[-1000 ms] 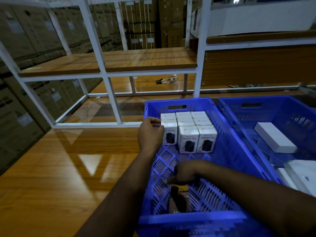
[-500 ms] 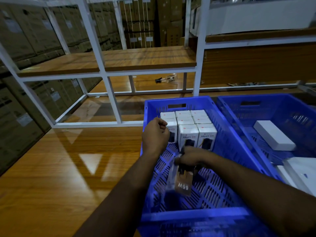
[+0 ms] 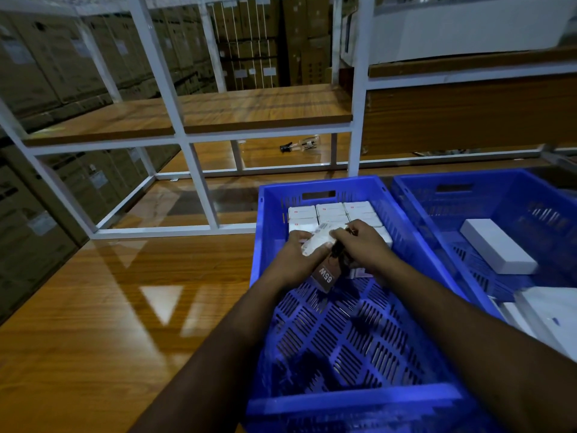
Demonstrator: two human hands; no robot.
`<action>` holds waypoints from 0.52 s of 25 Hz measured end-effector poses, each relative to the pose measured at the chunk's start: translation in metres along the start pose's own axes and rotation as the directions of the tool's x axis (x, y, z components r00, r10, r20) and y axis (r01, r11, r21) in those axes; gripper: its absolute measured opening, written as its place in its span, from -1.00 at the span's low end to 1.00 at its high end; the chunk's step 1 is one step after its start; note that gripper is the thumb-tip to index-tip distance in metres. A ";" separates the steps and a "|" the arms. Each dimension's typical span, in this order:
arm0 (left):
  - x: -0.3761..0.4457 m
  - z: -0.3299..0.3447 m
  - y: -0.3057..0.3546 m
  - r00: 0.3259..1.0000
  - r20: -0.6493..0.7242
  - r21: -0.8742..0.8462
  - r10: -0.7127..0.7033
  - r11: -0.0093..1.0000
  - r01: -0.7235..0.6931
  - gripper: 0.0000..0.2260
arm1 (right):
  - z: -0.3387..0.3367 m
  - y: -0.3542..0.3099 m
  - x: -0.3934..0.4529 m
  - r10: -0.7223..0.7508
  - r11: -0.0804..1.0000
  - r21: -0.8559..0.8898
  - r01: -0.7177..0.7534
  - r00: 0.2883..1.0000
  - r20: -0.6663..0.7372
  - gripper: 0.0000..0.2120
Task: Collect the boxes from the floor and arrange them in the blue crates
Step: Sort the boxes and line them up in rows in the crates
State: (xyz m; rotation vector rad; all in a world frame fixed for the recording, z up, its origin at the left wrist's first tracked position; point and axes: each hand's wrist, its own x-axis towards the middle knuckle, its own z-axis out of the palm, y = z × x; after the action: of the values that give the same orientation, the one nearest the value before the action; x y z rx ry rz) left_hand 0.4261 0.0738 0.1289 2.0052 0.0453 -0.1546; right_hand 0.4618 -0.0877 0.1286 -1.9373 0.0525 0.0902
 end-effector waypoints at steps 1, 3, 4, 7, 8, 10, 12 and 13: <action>-0.001 -0.001 0.000 1.000 -0.006 -0.023 -0.008 1.000 0.007 -0.50 | -0.001 -0.002 -0.001 0.000 0.996 0.084 -0.001 1.000 0.021 -0.71; 0.000 -0.002 -0.001 1.000 -0.015 -0.095 -0.021 0.995 0.019 -0.53 | -0.004 -0.009 -0.002 0.008 0.948 0.315 -0.037 0.996 0.091 -0.62; 0.001 -0.004 0.000 0.999 0.011 -0.185 -0.035 0.982 0.036 -0.59 | -0.006 -0.011 -0.001 0.009 0.909 0.413 -0.051 0.995 0.103 -0.62; 0.002 -0.010 0.004 0.975 0.173 -0.466 -0.138 0.861 0.205 -0.60 | -0.009 -0.010 0.007 -0.010 0.869 0.495 -0.007 0.999 0.032 -0.82; 0.003 -0.012 0.004 0.964 0.215 -0.522 -0.159 0.815 0.251 -0.57 | -0.008 -0.008 0.011 -0.017 0.873 0.488 0.004 1.000 0.023 -0.87; 0.005 -0.014 0.003 0.947 0.277 -0.619 -0.163 0.723 0.306 -0.52 | -0.007 -0.005 0.013 -0.007 0.864 0.503 -0.024 0.998 0.060 -0.89; 0.006 -0.015 0.002 0.942 0.294 -0.697 -0.160 0.639 0.326 -0.50 | -0.006 -0.006 0.012 0.013 0.825 0.558 -0.086 0.991 0.133 -0.80; 0.007 -0.016 0.001 0.943 0.287 -0.713 -0.168 0.619 0.328 -0.48 | -0.006 -0.008 0.011 0.018 0.810 0.576 -0.110 0.986 0.163 -0.77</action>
State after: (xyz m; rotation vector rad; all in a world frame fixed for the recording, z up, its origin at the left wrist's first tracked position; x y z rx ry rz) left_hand 0.4344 0.0879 0.1354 1.1133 0.2320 -0.4377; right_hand 0.4739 -0.0902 0.1367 -1.3024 0.0395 0.2378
